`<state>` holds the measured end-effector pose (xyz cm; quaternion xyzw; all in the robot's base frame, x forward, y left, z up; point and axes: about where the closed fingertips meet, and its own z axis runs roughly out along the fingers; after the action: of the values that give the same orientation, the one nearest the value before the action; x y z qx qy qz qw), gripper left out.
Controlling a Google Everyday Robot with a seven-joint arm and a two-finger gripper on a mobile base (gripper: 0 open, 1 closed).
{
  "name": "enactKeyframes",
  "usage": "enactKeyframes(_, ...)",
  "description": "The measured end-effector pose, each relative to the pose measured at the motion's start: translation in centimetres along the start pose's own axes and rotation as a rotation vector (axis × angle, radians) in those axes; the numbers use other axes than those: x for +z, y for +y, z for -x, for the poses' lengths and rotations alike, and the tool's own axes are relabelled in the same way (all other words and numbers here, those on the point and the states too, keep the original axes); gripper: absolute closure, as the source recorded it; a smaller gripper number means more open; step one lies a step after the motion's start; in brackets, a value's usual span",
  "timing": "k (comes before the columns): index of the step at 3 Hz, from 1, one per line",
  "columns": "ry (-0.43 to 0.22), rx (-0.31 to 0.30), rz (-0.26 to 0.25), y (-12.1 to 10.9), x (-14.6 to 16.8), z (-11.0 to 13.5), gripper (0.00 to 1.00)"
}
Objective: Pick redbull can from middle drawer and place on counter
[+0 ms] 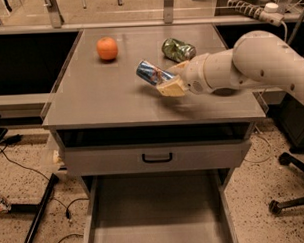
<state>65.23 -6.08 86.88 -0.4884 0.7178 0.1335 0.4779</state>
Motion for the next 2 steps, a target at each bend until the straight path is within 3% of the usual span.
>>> enactKeyframes(1, 0.03, 0.021, 0.019, -0.27, 1.31, -0.37, 1.0)
enactKeyframes(2, 0.038, 0.043, 0.029, -0.45, 1.95, -0.7, 0.82)
